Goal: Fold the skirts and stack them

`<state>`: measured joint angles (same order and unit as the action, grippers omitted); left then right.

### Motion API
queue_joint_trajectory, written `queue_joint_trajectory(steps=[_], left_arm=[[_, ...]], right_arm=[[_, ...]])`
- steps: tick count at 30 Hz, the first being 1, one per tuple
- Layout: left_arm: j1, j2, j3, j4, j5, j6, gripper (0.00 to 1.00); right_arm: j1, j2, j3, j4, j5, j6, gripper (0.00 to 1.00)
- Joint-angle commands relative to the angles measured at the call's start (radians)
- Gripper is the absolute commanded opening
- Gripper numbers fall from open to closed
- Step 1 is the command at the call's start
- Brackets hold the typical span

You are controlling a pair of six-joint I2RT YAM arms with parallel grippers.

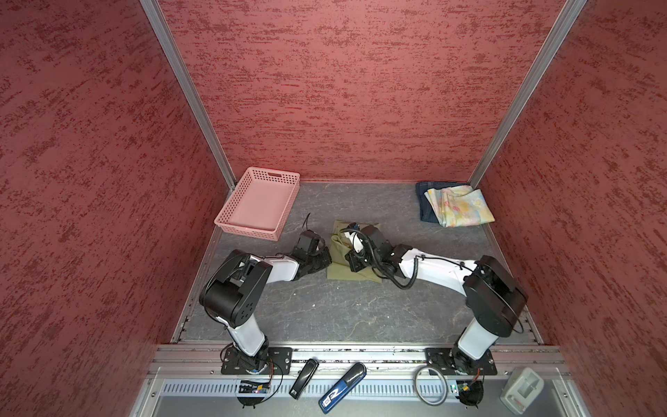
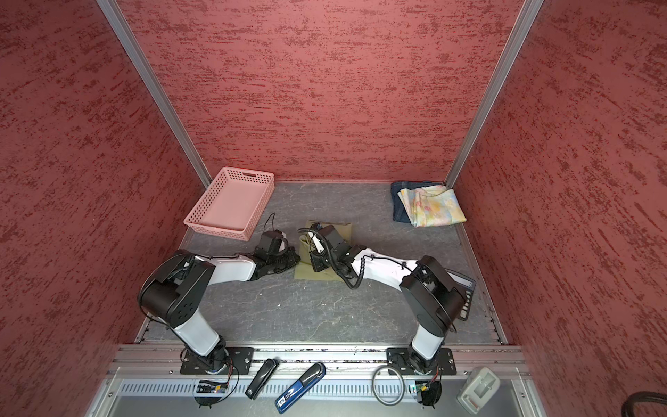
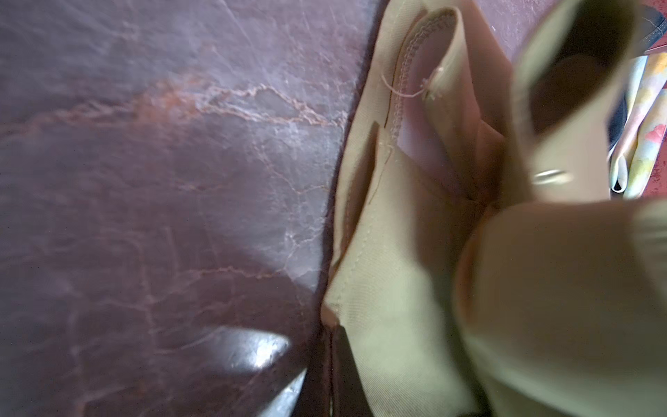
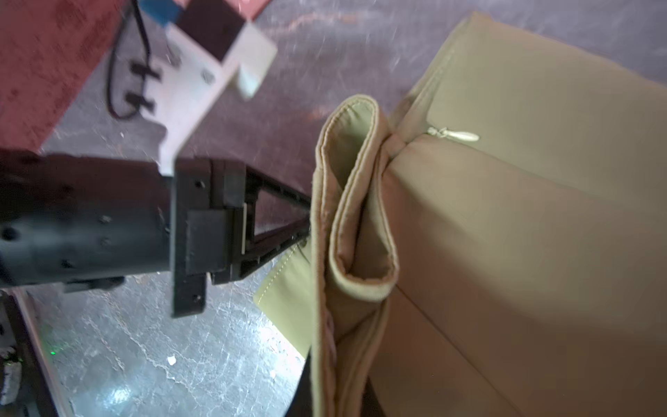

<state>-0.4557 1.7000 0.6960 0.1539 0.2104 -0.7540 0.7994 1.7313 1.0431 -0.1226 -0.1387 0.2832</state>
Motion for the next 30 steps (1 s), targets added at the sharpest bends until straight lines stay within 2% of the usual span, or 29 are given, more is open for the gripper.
queue_joint_trajectory(steps=[1,2,3,5,7,8,9,11,12,17,21,25,30], left_arm=[[-0.004,0.026,-0.010,-0.086,0.001,0.000,0.02],[-0.002,0.023,-0.010,-0.086,0.001,0.001,0.02],[0.001,0.018,-0.011,-0.088,0.002,0.002,0.02],[0.012,0.002,-0.013,-0.097,0.008,0.003,0.02],[0.031,-0.036,-0.014,-0.122,0.011,0.015,0.03],[0.041,-0.058,-0.015,-0.141,0.011,0.022,0.05],[0.054,-0.088,-0.015,-0.162,0.012,0.030,0.09],[0.084,-0.154,-0.018,-0.208,0.004,0.049,0.24],[0.099,-0.191,-0.018,-0.237,0.002,0.059,0.32],[0.130,-0.380,-0.012,-0.357,-0.050,0.112,0.47],[0.092,-0.456,-0.008,-0.339,-0.039,0.165,0.56],[0.010,-0.413,0.031,-0.267,0.035,0.268,0.61],[-0.076,-0.243,0.139,-0.264,0.052,0.386,0.64]], right_arm=[[0.027,0.030,0.046,-0.025,0.001,-0.007,0.00],[0.029,0.034,0.045,-0.026,-0.001,-0.004,0.00],[0.029,0.033,0.042,-0.026,-0.001,0.001,0.07],[0.029,0.005,0.041,-0.026,0.003,0.002,0.26],[0.025,-0.052,0.054,-0.036,0.020,-0.002,0.55],[0.017,-0.080,0.062,-0.038,0.025,-0.003,0.65],[0.004,-0.110,0.069,-0.039,0.022,-0.001,0.75],[-0.040,-0.163,0.073,-0.035,0.002,0.025,0.85],[-0.072,-0.186,0.065,-0.025,-0.008,0.050,0.88],[-0.259,-0.237,-0.049,0.058,-0.093,0.221,0.94],[-0.342,-0.168,-0.072,0.064,-0.125,0.256,0.99],[-0.407,-0.048,-0.040,0.092,-0.214,0.268,0.99],[-0.440,0.057,-0.038,0.181,-0.292,0.304,0.99]])
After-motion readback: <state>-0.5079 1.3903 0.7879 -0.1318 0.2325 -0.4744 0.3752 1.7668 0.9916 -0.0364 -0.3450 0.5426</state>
